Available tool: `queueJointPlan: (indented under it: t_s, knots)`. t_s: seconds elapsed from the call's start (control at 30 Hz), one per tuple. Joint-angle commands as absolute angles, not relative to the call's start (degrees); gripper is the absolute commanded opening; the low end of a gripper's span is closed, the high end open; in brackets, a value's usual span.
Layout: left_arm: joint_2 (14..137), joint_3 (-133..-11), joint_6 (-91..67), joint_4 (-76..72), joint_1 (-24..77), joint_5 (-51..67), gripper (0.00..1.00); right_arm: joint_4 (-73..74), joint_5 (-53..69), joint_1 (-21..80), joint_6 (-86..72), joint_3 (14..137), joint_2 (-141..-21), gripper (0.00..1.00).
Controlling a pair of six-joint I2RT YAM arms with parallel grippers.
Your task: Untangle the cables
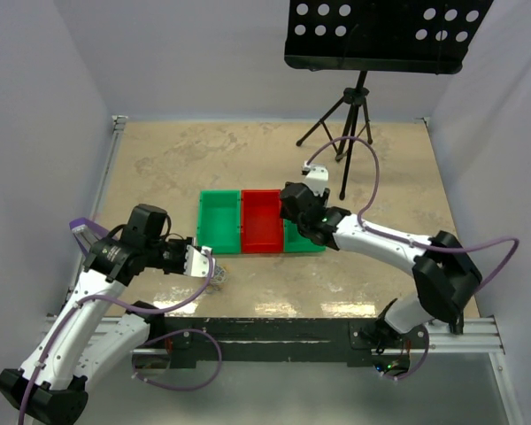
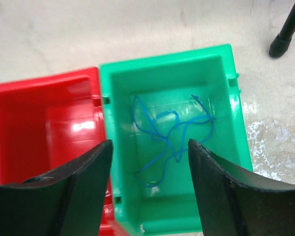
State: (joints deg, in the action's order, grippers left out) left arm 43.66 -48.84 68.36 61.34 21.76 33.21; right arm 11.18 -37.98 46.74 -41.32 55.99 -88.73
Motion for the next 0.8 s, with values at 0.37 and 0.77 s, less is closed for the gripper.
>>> queueJointPlan:
  t_s: [0.37, 0.77]
  knots:
    - [43.24, -47.9, 56.96, 53.35, 21.45, 35.59, 0.0, -6.57, -19.19, 63.36, -31.73, 40.19, -69.35, 0.65]
    - [41.57, -44.48, 53.45, 51.25, 21.45, 30.78, 0.0, -21.88, -4.31, 68.02, -29.18, 39.46, -80.67, 0.69]
